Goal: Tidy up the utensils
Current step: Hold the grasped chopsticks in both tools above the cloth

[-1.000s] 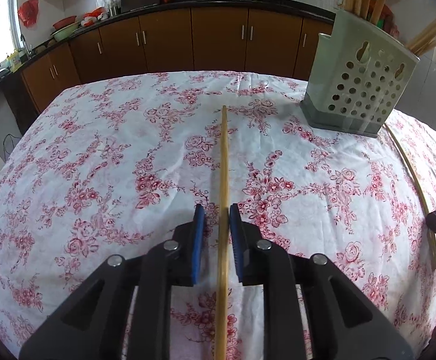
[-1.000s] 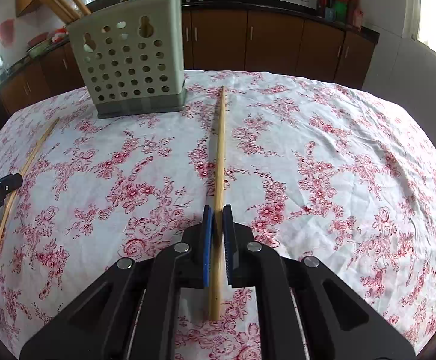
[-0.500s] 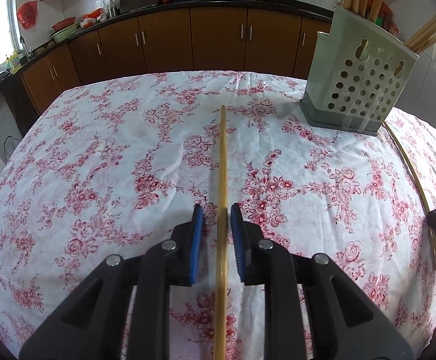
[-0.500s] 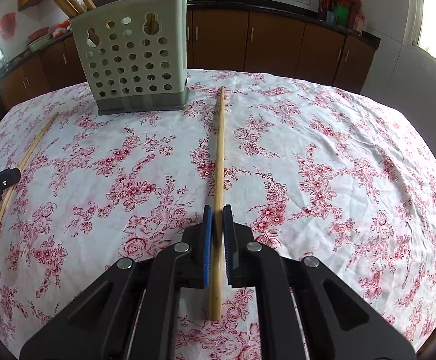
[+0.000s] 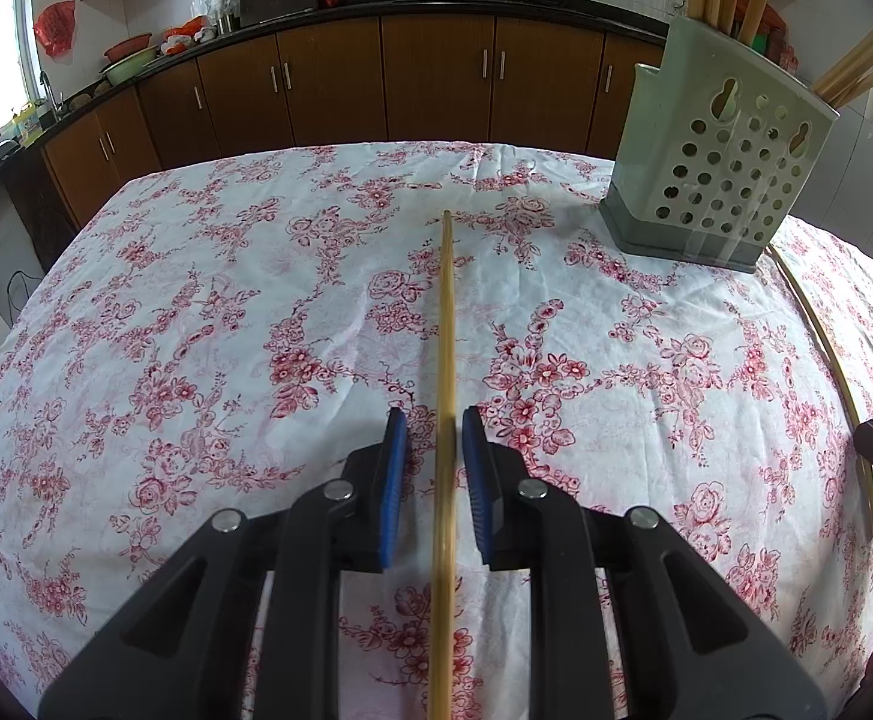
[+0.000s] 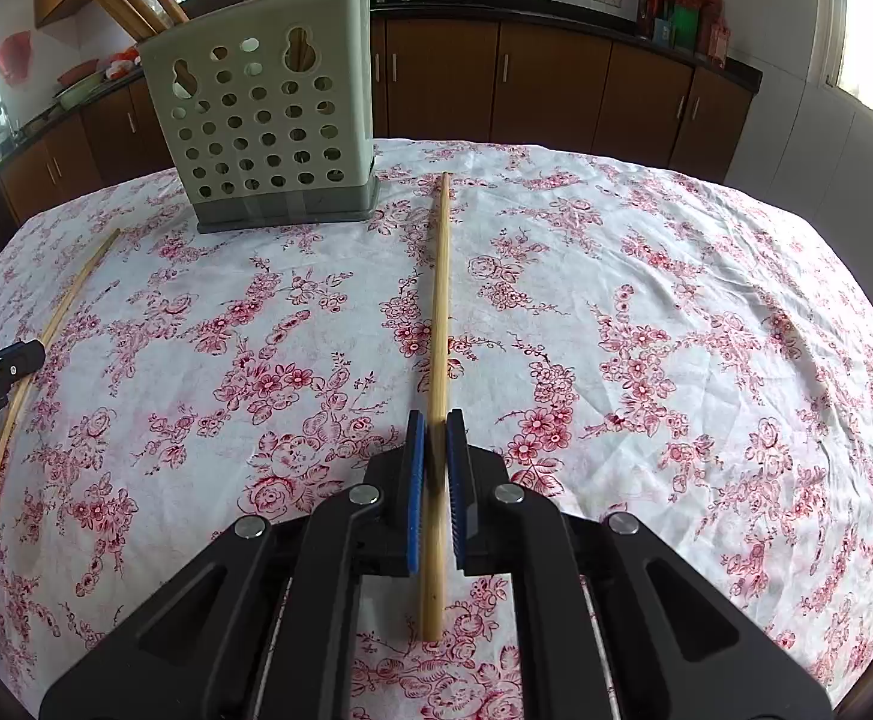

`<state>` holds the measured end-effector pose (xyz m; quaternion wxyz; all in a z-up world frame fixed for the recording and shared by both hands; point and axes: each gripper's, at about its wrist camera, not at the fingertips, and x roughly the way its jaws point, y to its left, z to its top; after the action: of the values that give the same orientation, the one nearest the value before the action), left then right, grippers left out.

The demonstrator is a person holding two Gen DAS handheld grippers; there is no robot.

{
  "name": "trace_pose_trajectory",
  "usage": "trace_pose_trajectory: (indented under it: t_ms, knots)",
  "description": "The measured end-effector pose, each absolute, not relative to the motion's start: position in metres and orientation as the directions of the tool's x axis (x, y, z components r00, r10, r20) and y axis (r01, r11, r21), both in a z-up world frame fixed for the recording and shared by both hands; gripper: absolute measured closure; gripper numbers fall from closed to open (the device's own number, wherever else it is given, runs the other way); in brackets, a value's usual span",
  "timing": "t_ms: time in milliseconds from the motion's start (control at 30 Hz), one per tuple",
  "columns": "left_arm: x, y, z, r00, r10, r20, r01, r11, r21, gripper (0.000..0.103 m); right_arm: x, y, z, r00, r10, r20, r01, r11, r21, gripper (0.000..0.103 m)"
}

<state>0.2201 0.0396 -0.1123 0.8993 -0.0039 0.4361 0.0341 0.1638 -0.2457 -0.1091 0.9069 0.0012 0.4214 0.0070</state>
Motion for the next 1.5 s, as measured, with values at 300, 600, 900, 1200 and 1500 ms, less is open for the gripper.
trace_pose_trajectory:
  t_ms: [300,600,900,1200,1500]
  knots:
    - [0.208,0.037,-0.112,0.617,0.033,-0.786,-0.002,0.999,0.040,0.082,0.162,-0.250,-0.109,0.643,0.041,-0.764,-0.021,0.999,0.036,0.095]
    - [0.194,0.033,-0.112,0.617,0.035,-0.786,0.019,0.998,0.059,0.082,0.160,-0.252,-0.108,0.643,0.054,-0.764,-0.018,0.998,0.056,0.095]
    - [0.194,0.030,-0.111,0.619,0.023,-0.785,0.039,0.997,0.060,0.094,0.159,-0.253,-0.107,0.643,0.065,-0.763,-0.016,0.997,0.072,0.095]
    - [0.176,0.031,-0.057,0.713,-0.033,-0.700,0.088,0.995,0.042,0.094,0.147,-0.263,-0.062,0.736,0.088,-0.672,-0.012,0.993,0.117,0.095]
    - [0.176,0.029,-0.009,0.759,-0.089,-0.645,0.130,0.991,0.016,0.095,0.138,-0.267,-0.011,0.826,0.092,-0.555,-0.034,0.993,0.113,0.095]
